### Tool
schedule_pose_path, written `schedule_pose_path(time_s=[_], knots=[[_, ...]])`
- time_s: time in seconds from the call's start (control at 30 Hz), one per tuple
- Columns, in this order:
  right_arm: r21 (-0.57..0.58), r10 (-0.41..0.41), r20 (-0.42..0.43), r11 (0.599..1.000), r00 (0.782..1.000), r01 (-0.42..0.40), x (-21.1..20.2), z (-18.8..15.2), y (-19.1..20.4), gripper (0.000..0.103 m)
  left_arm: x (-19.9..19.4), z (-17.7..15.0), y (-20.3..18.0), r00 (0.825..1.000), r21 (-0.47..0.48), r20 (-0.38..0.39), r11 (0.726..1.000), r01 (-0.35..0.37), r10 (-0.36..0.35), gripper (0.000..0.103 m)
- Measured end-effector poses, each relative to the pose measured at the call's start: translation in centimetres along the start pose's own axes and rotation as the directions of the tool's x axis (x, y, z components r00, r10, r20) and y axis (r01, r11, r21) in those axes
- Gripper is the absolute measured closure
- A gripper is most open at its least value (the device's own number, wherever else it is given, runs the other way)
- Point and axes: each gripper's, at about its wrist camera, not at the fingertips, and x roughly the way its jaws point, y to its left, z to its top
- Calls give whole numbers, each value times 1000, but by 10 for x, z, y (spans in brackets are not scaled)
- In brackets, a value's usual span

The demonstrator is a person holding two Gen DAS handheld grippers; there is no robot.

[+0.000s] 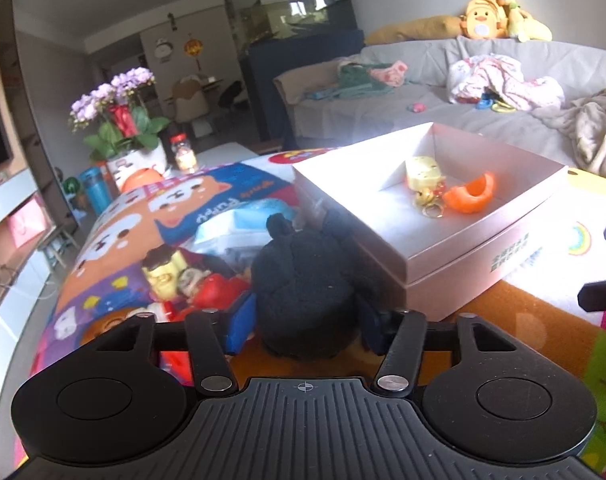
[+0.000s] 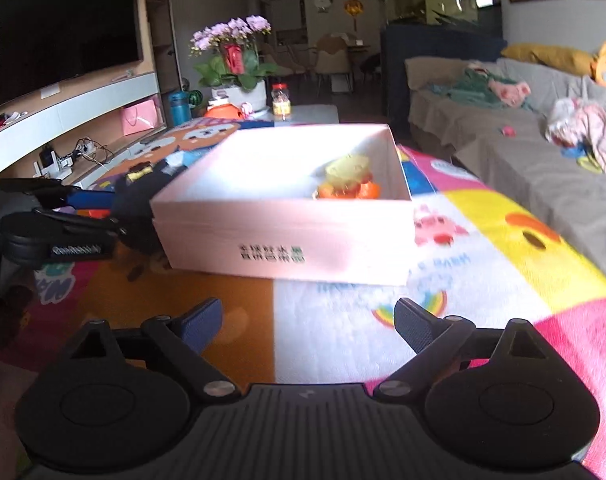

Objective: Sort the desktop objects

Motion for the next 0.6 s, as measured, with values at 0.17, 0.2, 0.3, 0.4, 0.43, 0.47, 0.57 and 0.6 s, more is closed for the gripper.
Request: schedule_pose_path(time_s=[0.17,0.2,0.3,0.4,0.43,0.47,0.57,0.6], knots=[[61,4,-12,998,1000,-4,6,-6,-7,5,-31,1,25,989,-204,-18,969,139,-146,94],[64,7,-5,998,1000,-6,4,-6,-8,4,-42,0,28,975,-242,1,946,216,-223,93],[62,5,-11,998,1000,-4,5,-5,-6,4,-71,-2,16,960,-222,43,934,280,-277,72],[63,-1,-7,998,1000,1,4,-5,-4,4,-70,-5,3,988,-156,20,975,157,-156,16],[65,0,-6,998,1000,0,4,-5,-3,4,-65,-7,-1,996,-130,14,988,88,-87,16],[68,2,-8,998,1000,-2,3,-6,-2,4,-57,-8,-3,999,-104,3,994,32,-32,16],[66,-3,-8,998,1000,3,2,-8,1,3,-24,-7,-7,1000,-69,-29,998,3,-5,16],[62,-10,-5,998,1000,10,2,-8,2,3,-13,-7,-9,999,-53,-40,998,-23,21,17]])
